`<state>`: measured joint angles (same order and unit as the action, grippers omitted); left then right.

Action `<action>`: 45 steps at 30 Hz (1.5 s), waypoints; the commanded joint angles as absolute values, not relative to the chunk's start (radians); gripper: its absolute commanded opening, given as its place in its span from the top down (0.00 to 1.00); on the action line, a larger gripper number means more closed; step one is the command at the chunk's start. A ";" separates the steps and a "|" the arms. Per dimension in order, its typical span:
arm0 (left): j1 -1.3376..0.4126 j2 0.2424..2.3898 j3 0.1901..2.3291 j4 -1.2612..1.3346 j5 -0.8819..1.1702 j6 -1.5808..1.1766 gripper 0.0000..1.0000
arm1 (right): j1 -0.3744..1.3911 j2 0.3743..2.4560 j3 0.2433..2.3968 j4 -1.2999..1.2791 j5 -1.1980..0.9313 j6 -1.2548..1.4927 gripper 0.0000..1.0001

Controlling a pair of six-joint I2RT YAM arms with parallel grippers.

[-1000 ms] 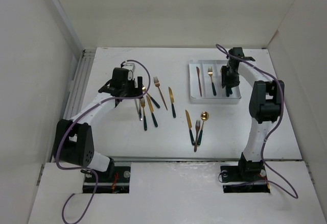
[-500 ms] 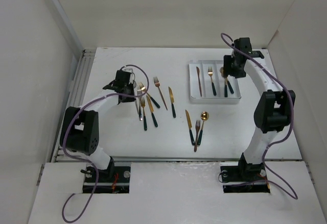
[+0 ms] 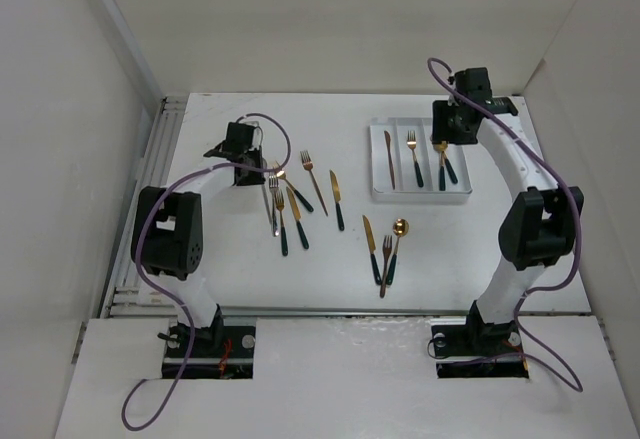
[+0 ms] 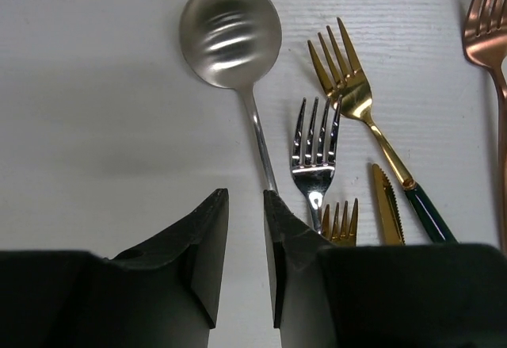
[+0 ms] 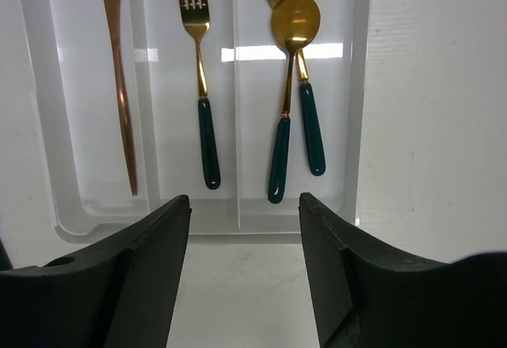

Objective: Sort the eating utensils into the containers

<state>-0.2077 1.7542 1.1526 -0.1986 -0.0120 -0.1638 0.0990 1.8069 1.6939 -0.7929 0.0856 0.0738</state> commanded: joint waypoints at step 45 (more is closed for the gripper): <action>-0.138 1.850 1.232 -0.291 0.092 -0.224 1.00 | 0.164 1.712 1.640 -0.784 0.114 0.019 0.37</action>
